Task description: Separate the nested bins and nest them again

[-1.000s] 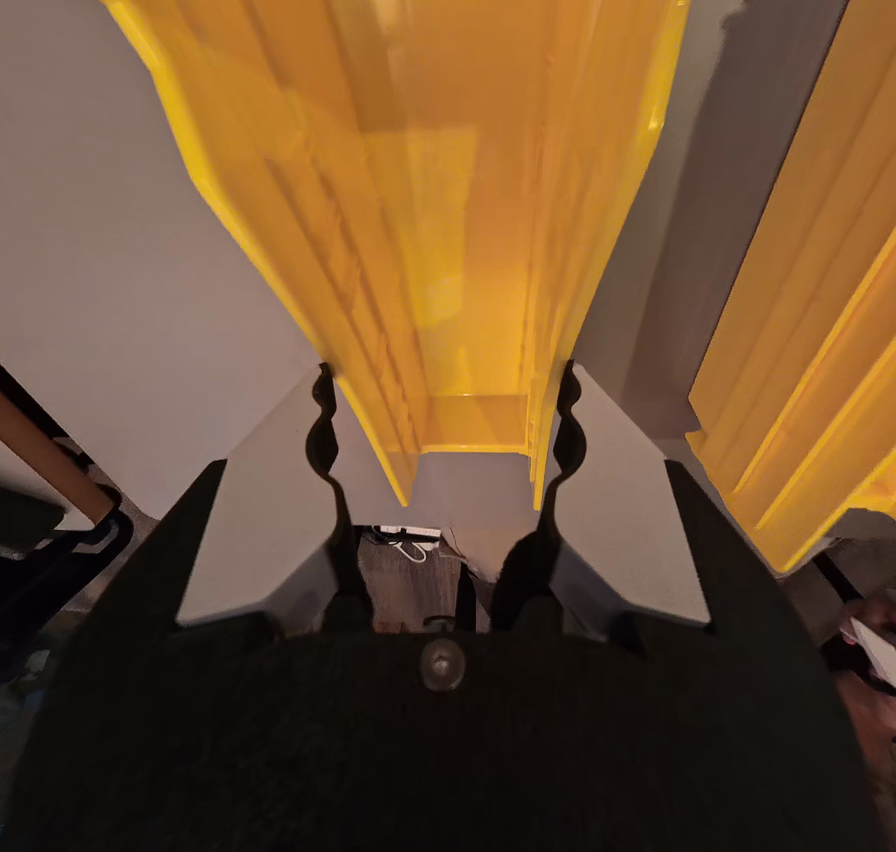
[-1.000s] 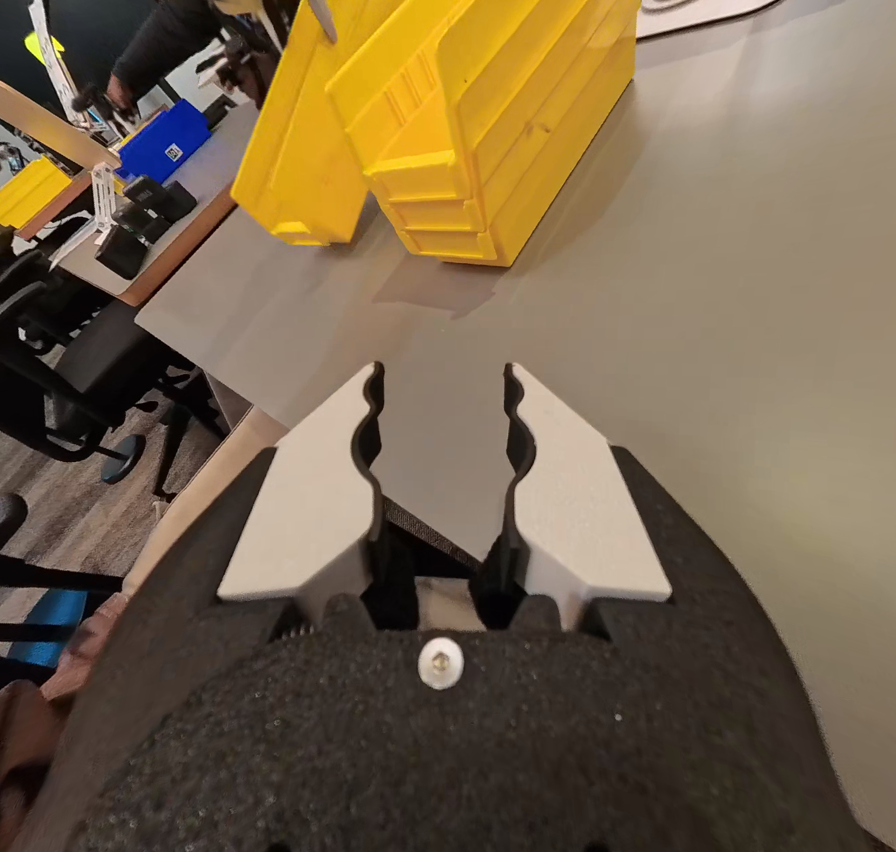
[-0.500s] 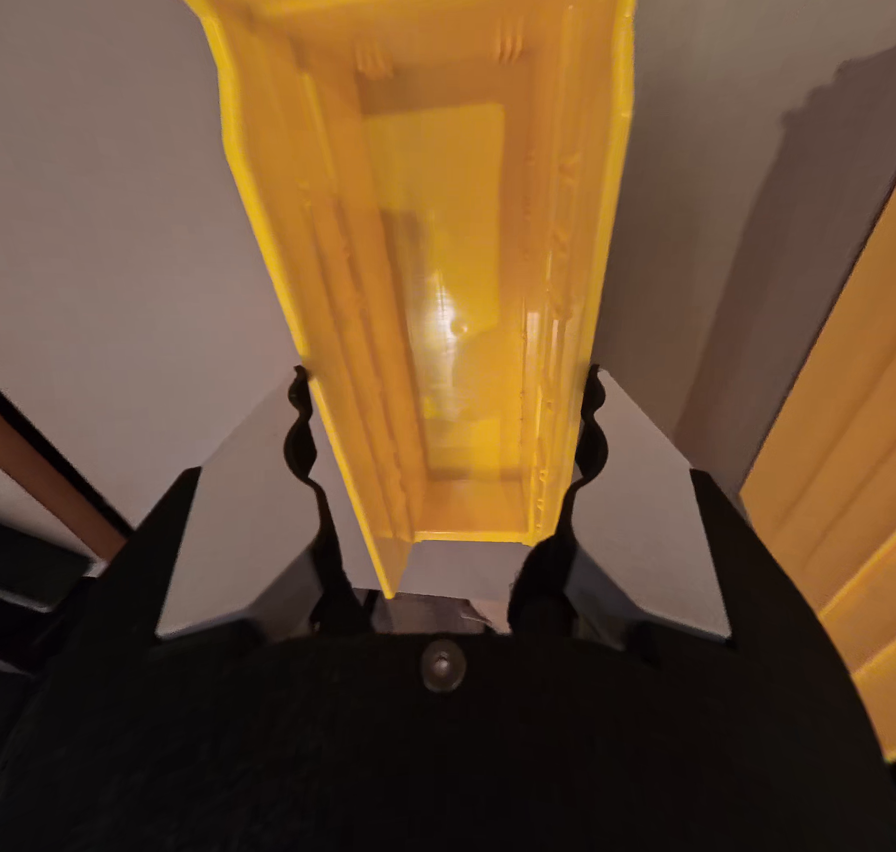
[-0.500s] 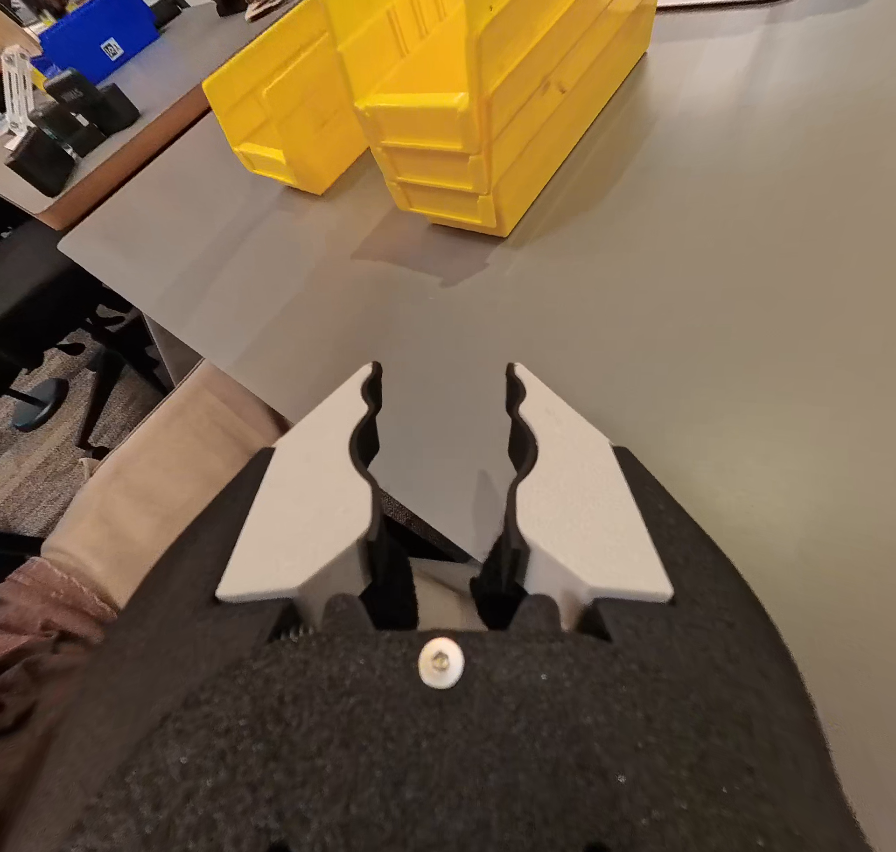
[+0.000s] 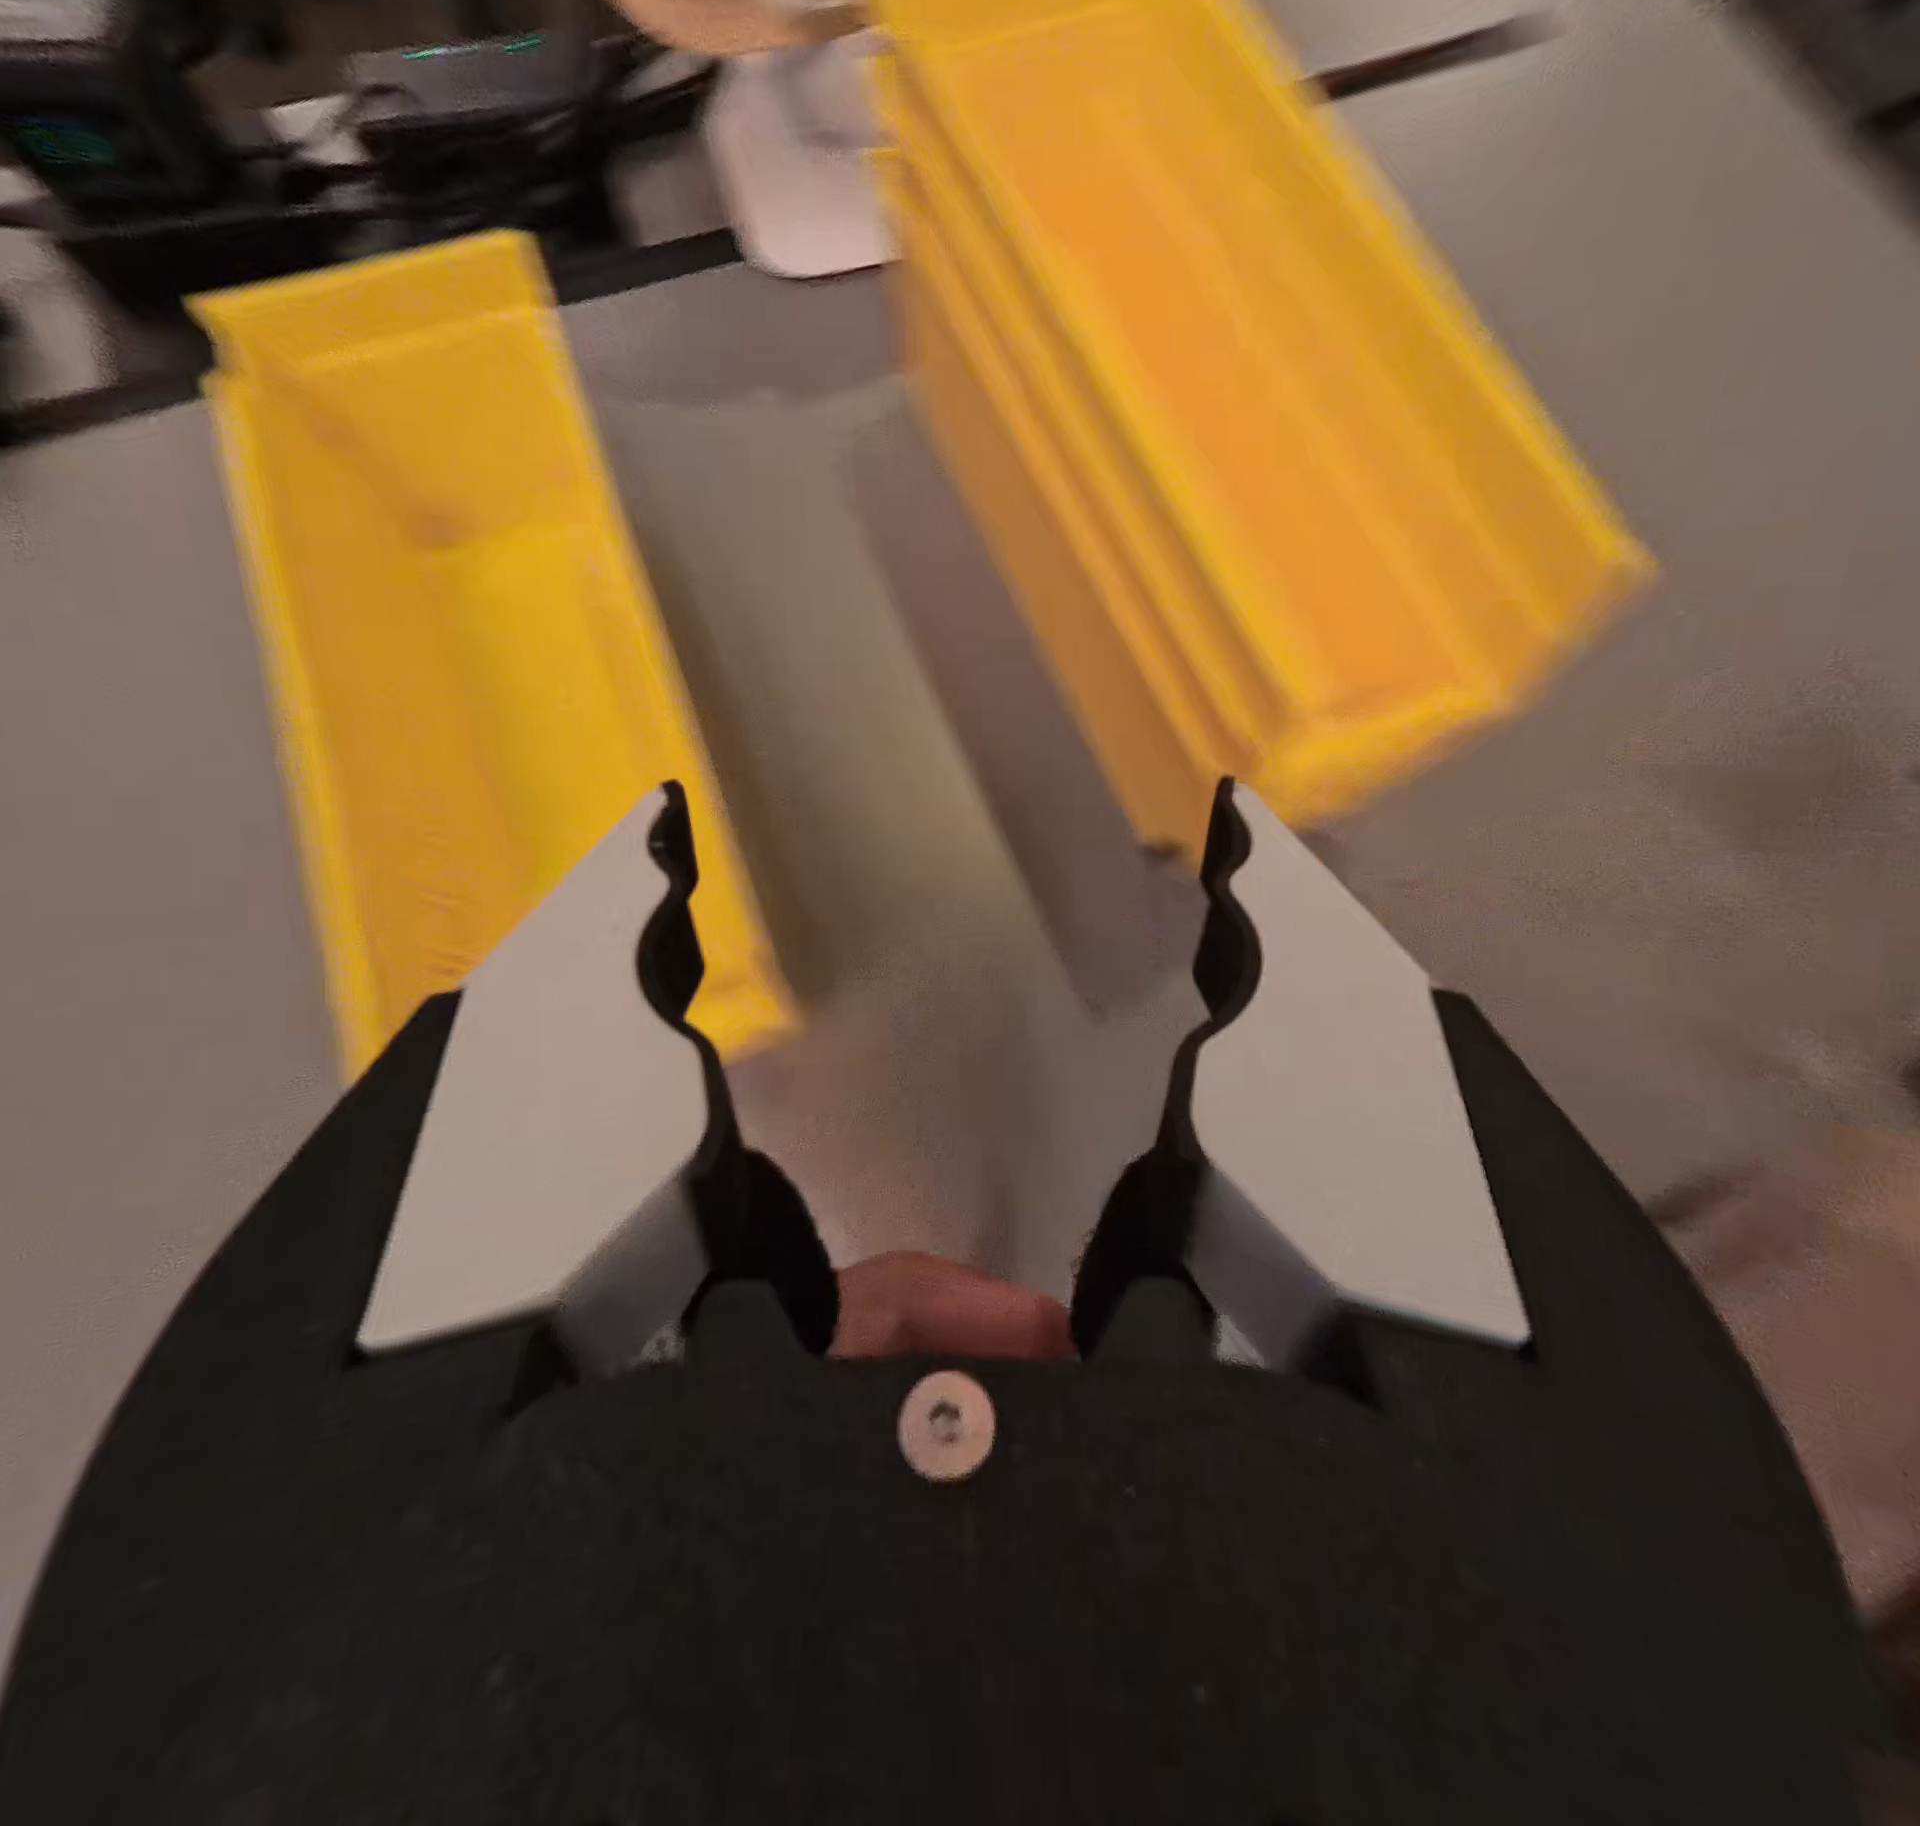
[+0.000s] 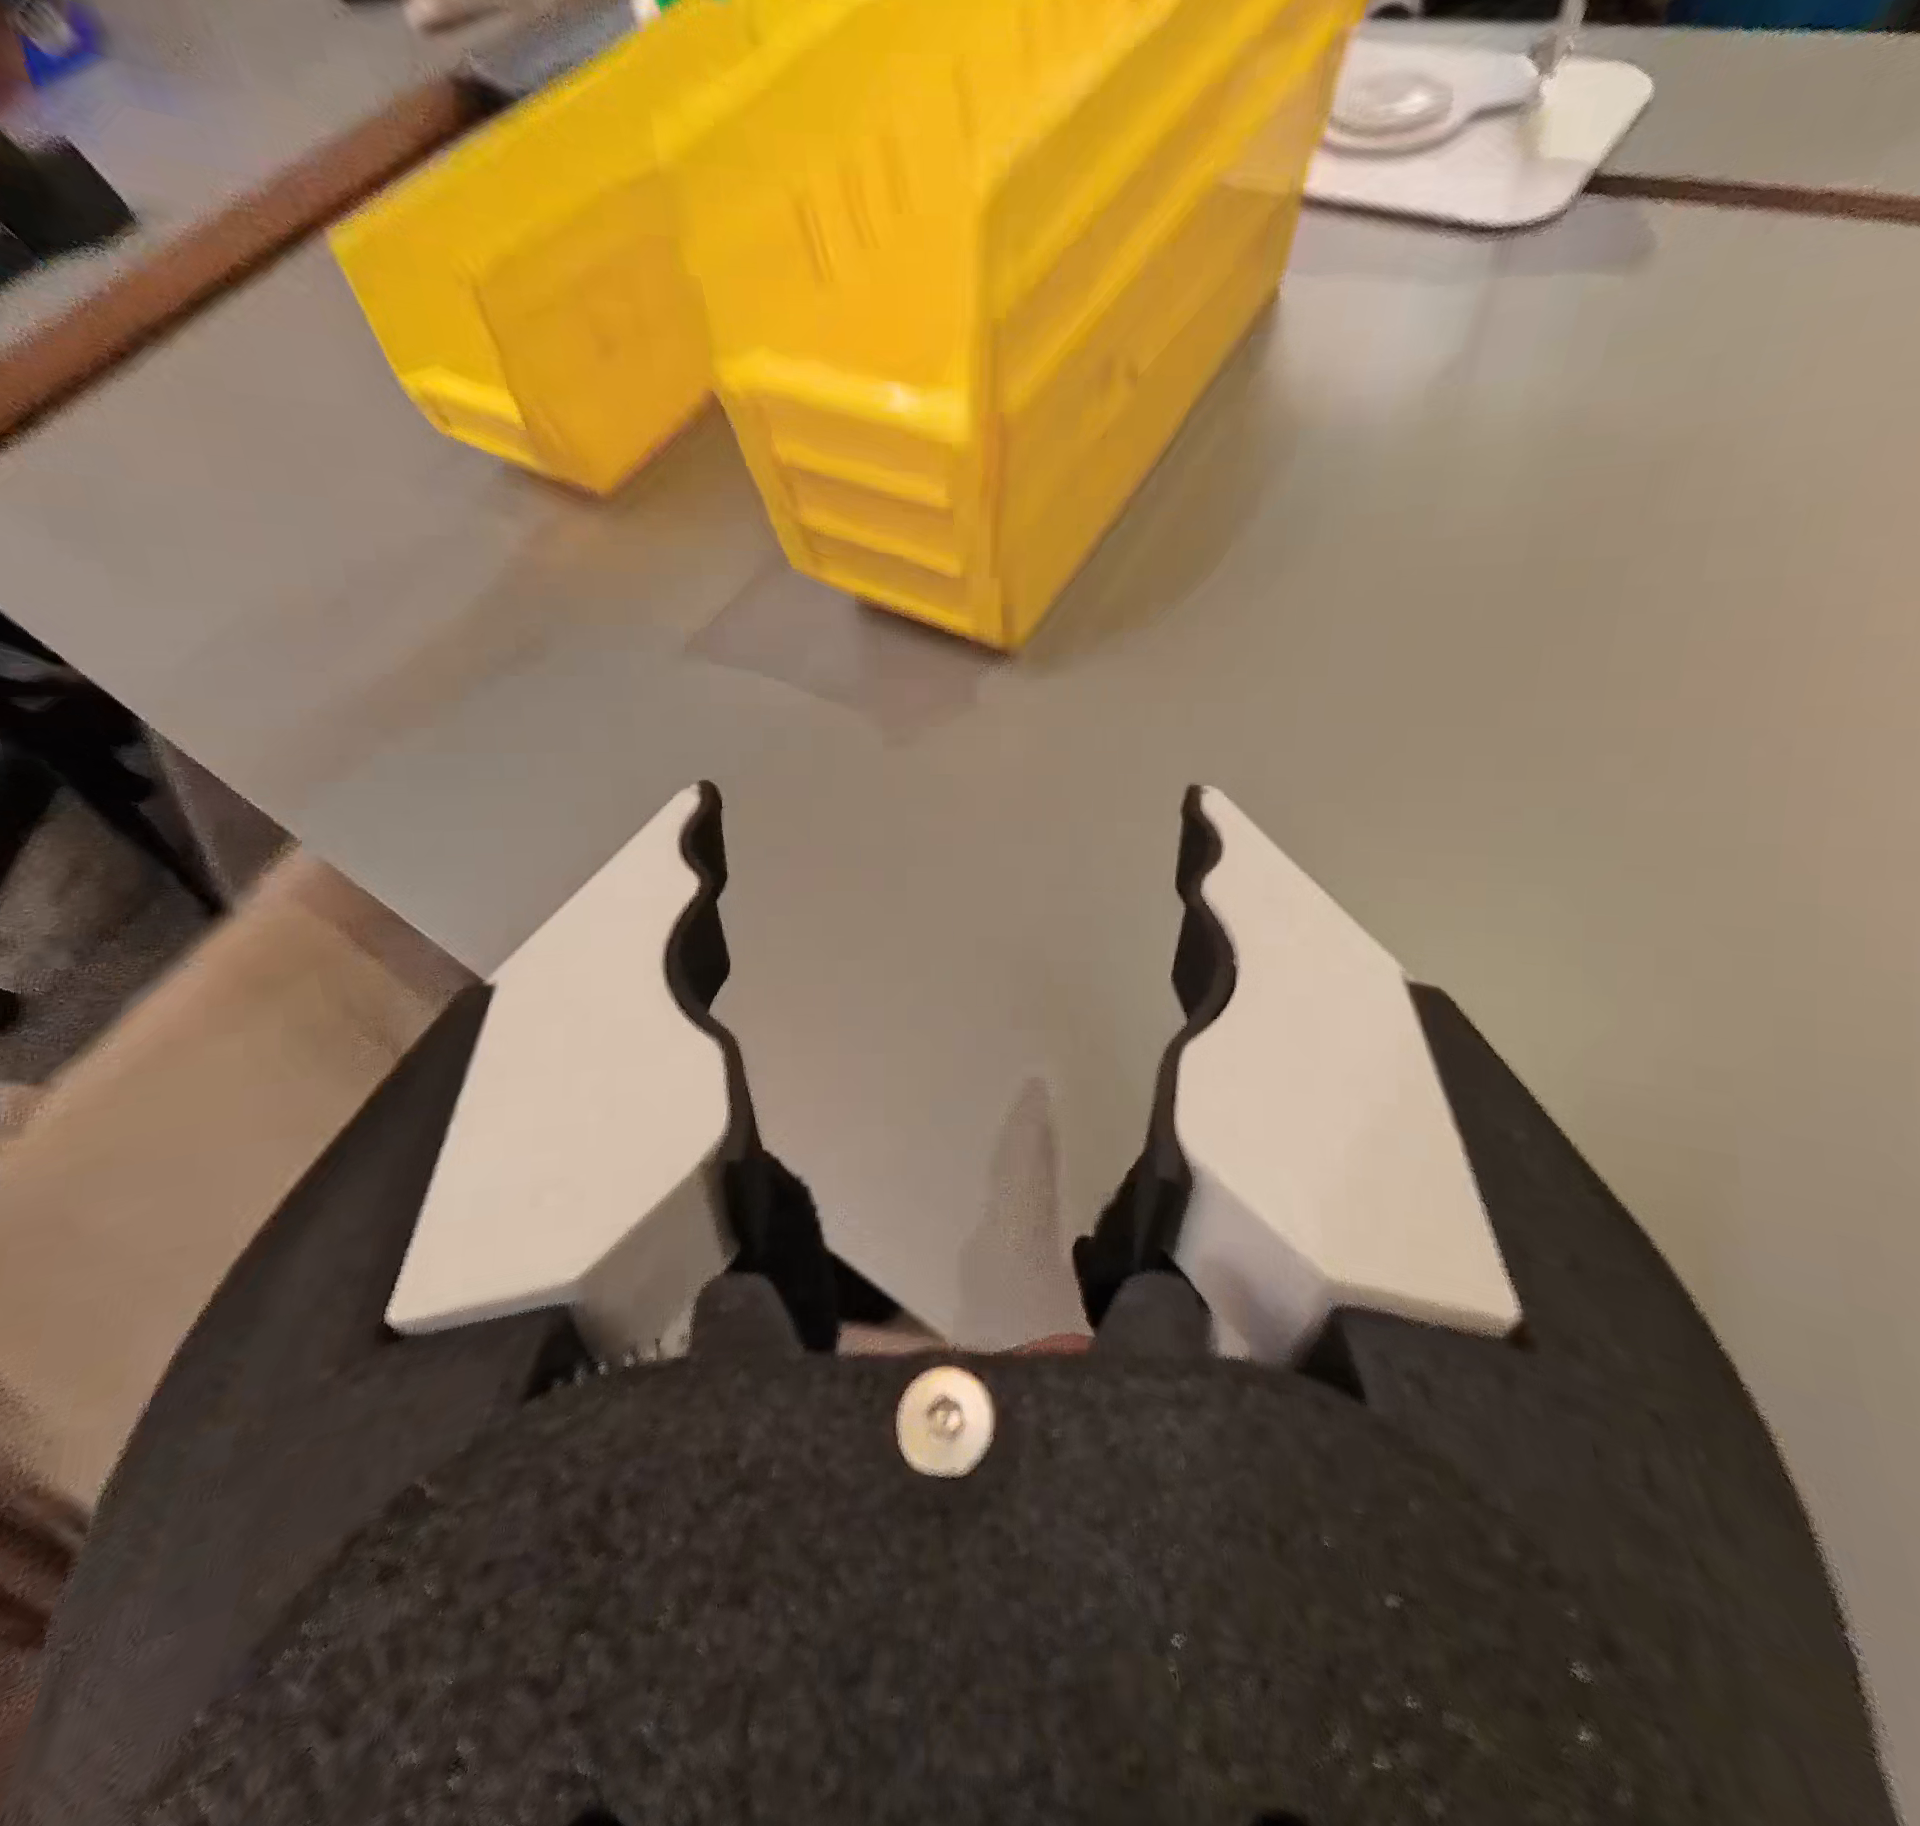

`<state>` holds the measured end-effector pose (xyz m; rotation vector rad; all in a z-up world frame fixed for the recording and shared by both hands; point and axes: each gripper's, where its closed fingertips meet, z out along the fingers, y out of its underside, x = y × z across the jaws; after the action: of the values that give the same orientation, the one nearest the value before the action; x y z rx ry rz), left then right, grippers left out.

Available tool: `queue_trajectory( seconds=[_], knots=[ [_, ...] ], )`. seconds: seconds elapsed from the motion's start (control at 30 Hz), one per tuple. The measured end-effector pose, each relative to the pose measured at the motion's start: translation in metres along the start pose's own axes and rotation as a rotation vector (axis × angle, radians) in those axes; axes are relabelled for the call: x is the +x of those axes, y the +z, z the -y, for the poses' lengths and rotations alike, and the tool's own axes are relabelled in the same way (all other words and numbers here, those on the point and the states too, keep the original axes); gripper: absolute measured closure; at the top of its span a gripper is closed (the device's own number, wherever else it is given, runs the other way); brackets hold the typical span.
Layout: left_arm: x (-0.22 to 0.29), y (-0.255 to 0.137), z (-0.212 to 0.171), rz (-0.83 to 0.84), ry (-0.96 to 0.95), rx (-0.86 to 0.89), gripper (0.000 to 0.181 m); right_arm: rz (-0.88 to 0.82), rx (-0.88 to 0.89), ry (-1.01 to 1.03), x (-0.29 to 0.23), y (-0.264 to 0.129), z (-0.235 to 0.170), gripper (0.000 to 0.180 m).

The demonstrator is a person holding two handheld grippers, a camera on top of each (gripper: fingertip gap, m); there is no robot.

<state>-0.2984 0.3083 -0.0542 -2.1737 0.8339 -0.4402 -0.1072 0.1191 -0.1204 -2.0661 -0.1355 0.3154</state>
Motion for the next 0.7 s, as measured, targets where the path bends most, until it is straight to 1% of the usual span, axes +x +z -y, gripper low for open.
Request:
queue_trajectory(
  seconds=[0.07,0.13,0.17,0.23,0.33,0.37,0.43,0.5,0.53,0.6,0.7],
  knots=[
    [0.058,-0.032,-0.035,-0.138,-0.025,0.101,0.086,0.027,-0.024,-0.003,-0.006,0.010,0.041,0.092],
    [0.094,-0.056,-0.066,-0.173,-0.026,0.171,0.086,0.029,-0.036,-0.022,-0.006,0.030,0.094,0.089],
    [0.106,-0.063,-0.079,-0.172,-0.027,0.203,0.087,0.030,-0.053,-0.015,-0.004,0.044,0.120,0.088],
    [0.122,-0.072,-0.096,-0.150,0.001,0.288,0.092,0.038,-0.139,0.022,0.000,0.081,0.163,0.080],
    [0.120,-0.066,-0.116,-0.026,0.181,0.329,0.092,0.024,-0.332,0.087,0.010,0.146,0.199,0.066],
    [0.120,-0.064,-0.120,-0.027,0.198,0.343,0.093,-0.006,-0.393,0.111,0.017,0.166,0.205,0.064],
    [0.139,-0.062,-0.129,-0.182,0.166,0.353,0.093,-0.107,-0.514,0.122,0.036,0.195,0.207,0.060],
    [0.143,-0.057,-0.135,-0.259,0.119,0.315,0.093,-0.207,-0.613,0.130,0.054,0.214,0.206,0.055],
    [0.144,-0.055,-0.135,-0.283,0.114,0.313,0.094,-0.229,-0.634,0.153,0.057,0.223,0.207,0.054],
    [0.136,-0.050,-0.138,-0.269,0.128,0.298,0.097,-0.254,-0.673,0.190,0.058,0.240,0.205,0.053],
    [0.126,-0.042,-0.144,-0.255,0.160,0.256,0.097,-0.375,-0.764,0.120,0.070,0.252,0.189,0.054]
  ],
)
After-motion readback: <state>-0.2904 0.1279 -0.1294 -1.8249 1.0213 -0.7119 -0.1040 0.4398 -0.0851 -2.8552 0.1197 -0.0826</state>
